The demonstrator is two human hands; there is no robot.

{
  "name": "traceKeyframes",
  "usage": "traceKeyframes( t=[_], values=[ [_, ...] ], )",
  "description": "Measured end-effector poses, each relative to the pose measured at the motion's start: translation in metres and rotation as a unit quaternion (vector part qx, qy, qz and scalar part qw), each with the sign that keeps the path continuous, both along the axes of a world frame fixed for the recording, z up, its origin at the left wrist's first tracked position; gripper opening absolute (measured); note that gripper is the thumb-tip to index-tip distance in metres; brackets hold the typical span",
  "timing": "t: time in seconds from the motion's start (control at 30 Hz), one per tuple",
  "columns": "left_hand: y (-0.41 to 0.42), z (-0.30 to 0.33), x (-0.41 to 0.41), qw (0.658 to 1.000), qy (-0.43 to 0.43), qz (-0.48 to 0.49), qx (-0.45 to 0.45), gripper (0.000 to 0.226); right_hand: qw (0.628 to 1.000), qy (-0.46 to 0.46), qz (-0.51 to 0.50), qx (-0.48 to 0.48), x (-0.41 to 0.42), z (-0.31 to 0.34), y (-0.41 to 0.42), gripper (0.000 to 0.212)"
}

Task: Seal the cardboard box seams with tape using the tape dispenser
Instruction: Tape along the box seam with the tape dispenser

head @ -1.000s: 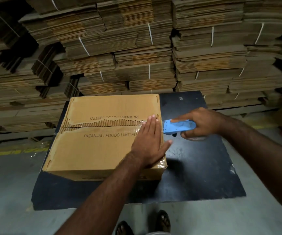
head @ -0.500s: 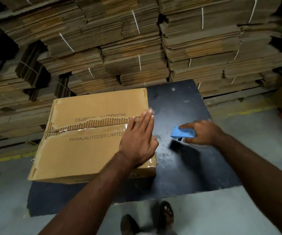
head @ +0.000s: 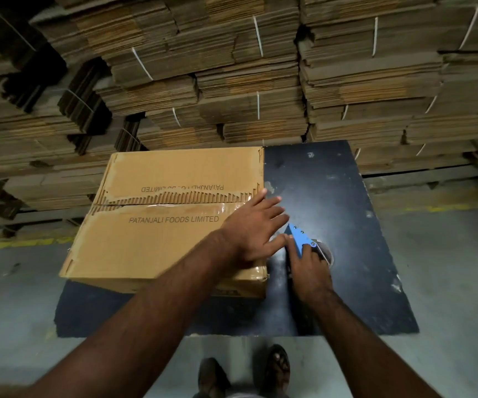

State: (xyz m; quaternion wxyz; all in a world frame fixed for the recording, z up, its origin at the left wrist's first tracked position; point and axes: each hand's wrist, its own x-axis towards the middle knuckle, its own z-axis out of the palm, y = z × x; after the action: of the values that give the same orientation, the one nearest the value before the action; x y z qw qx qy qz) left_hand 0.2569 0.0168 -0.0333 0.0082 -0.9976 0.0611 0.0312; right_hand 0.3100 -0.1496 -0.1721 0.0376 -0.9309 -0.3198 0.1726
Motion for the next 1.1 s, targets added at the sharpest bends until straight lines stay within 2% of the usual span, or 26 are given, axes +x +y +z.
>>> traceKeyframes(
  t=[0.07, 0.13, 0.17, 0.2, 0.23, 0.27, 0.33, 0.37, 0.43, 0.67, 0.77, 0.83, 0.9, 0.97, 1.03, 1.1],
  values=[
    [-0.008, -0.002, -0.016, 0.997, -0.035, 0.034, -0.056, 0.068, 0.999, 0.034, -0.01, 0.037, -0.009, -0.003, -0.002, 0.061],
    [-0.021, -0.007, -0.036, 0.99, -0.066, 0.101, -0.07, 0.074, 1.0, 0.031, -0.002, 0.003, -0.013, 0.002, -0.002, 0.064],
    [-0.026, -0.01, -0.045, 0.986, -0.07, 0.136, -0.065, 0.077, 1.0, 0.014, -0.01, 0.016, -0.015, 0.011, 0.002, 0.059],
    [-0.029, -0.012, -0.053, 0.982, -0.067, 0.168, -0.058, 0.079, 0.997, -0.002, -0.029, 0.077, -0.016, 0.022, 0.006, 0.05],
    [-0.031, -0.014, -0.059, 0.978, -0.062, 0.191, -0.051, 0.079, 0.981, -0.005, -0.056, 0.183, -0.019, 0.037, 0.011, 0.041],
    [-0.032, -0.015, -0.062, 0.976, -0.061, 0.204, -0.047, 0.078, 0.949, 0.021, -0.09, 0.3, -0.022, 0.057, 0.018, 0.036],
    [-0.033, -0.017, -0.065, 0.975, -0.063, 0.208, -0.044, 0.077, 0.861, 0.167, -0.139, 0.459, -0.026, 0.095, 0.034, 0.037],
    [-0.033, -0.018, -0.065, 0.976, -0.061, 0.204, -0.046, 0.077, 0.827, 0.239, -0.141, 0.488, -0.026, 0.108, 0.042, 0.04],
    [-0.033, -0.021, -0.065, 0.978, -0.049, 0.198, -0.052, 0.078, 0.801, 0.307, -0.14, 0.494, -0.024, 0.119, 0.054, 0.045],
    [-0.031, -0.023, -0.064, 0.978, -0.036, 0.192, -0.079, 0.081, 0.832, 0.314, -0.153, 0.431, -0.018, 0.124, 0.073, 0.051],
    [-0.028, -0.021, -0.064, 0.975, -0.042, 0.19, -0.11, 0.081, 0.863, 0.307, -0.142, 0.374, -0.008, 0.139, 0.082, 0.054],
    [-0.025, -0.015, -0.067, 0.967, -0.062, 0.185, -0.163, 0.077, 0.883, 0.283, -0.132, 0.349, -0.003, 0.145, 0.084, 0.055],
    [-0.016, -0.005, -0.076, 0.954, -0.088, 0.187, -0.218, 0.071, 0.9, 0.227, -0.134, 0.347, -0.01, 0.149, 0.084, 0.051],
    [0.002, 0.005, -0.095, 0.941, -0.119, 0.208, -0.241, 0.069, 0.918, 0.099, -0.118, 0.367, -0.023, 0.149, 0.085, 0.049],
    [0.029, 0.012, -0.119, 0.926, -0.153, 0.235, -0.252, 0.067, 0.918, -0.021, -0.048, 0.393, -0.043, 0.149, 0.094, 0.048],
    [0.059, 0.015, -0.146, 0.908, -0.181, 0.279, -0.254, 0.063, 0.918, -0.05, 0.043, 0.39, -0.069, 0.148, 0.115, 0.045]
  ],
)
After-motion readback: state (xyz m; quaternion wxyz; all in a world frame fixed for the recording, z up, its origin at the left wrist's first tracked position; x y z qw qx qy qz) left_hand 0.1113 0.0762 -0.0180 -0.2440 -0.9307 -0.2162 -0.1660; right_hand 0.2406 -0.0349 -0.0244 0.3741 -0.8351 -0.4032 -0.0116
